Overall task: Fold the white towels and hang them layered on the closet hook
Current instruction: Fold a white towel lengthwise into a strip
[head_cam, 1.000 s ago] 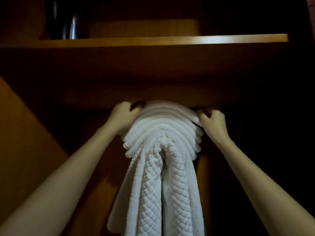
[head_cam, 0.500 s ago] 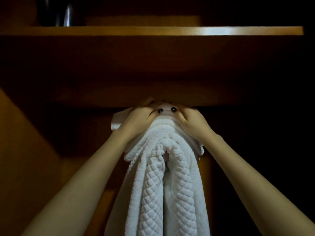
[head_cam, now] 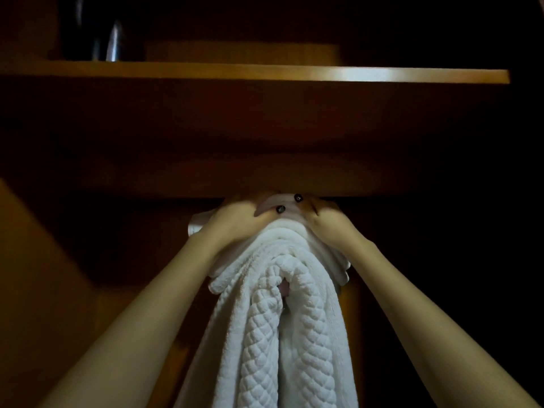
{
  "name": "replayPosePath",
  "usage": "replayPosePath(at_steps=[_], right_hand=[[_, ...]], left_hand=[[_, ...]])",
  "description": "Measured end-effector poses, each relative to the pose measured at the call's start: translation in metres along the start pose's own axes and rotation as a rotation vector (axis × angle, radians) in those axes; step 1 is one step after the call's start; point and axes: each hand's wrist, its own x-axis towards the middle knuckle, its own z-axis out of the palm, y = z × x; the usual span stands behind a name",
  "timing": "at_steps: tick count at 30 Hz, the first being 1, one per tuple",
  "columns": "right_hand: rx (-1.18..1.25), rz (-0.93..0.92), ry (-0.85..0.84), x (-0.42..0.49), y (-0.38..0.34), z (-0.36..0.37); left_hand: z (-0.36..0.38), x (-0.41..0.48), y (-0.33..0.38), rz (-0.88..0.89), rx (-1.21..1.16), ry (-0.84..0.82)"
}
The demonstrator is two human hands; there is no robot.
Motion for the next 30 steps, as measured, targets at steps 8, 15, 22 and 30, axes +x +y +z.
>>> replayPosePath(at_steps=[8, 15, 22, 30], right_hand=[[-0.098, 0.164, -0.024, 0.001, -0.010, 0.000], [-0.083, -0.122, 0.362, -0.047, 0.014, 0.009], [-0.020, 0.019, 0.250, -0.044, 0.041, 0.016], [-0.064, 0.182, 0.004, -0.054, 0.022, -0.010]], left_hand=[[-0.001, -0.020, -0.012, 0.116, -0.209, 0.253], [0.004, -0.014, -0.033, -0.023, -0.108, 0.306], [0.013, -0.008, -0.045, -0.042, -0.354, 0.221], [-0.010, -0.022, -0.033, -0.111, -0.239, 0.020]])
